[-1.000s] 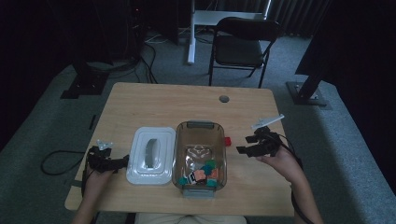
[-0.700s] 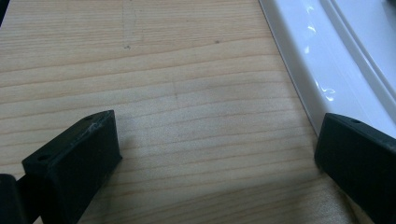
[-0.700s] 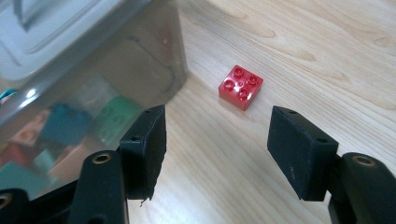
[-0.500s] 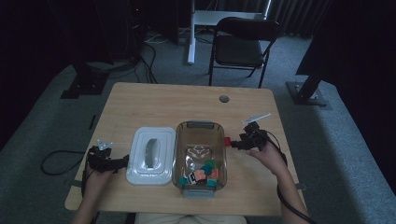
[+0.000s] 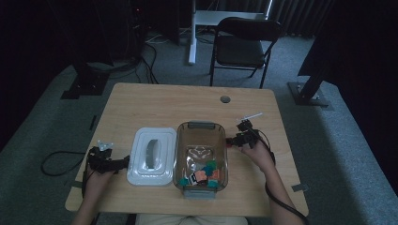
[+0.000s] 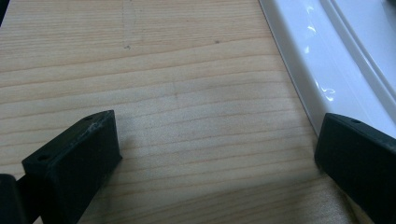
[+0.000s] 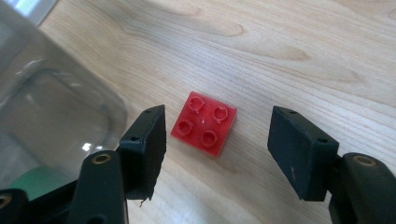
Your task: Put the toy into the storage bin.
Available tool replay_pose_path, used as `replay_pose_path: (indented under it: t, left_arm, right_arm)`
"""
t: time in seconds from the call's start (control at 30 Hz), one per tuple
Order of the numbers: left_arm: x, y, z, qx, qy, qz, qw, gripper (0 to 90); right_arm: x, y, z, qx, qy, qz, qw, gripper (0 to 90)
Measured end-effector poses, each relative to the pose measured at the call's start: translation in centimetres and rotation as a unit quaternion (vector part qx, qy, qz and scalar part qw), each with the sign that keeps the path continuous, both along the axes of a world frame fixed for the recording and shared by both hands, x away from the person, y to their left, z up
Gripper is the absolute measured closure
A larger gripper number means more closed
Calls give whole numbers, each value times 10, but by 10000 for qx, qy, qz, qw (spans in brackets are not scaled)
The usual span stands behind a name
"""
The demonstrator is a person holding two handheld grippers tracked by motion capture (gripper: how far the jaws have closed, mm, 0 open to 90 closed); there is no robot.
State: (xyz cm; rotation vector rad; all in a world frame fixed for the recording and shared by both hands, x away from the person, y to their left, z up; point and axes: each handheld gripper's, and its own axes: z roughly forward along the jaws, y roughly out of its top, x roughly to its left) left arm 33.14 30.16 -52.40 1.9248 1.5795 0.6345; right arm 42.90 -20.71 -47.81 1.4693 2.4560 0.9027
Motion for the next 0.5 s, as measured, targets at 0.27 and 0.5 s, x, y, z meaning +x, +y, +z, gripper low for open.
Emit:
replay_pose_path:
  t: [0.27, 0.5]
  left_arm:
    - [0, 0, 0, -1, -2, 1, 10000, 5]
    - [0, 0, 0, 0, 1, -1, 10000, 5]
  right_arm:
    - [4, 16, -16, -356, 67, 68, 9993, 397]
    - [3, 22, -20, -573, -9, 98, 9983, 477]
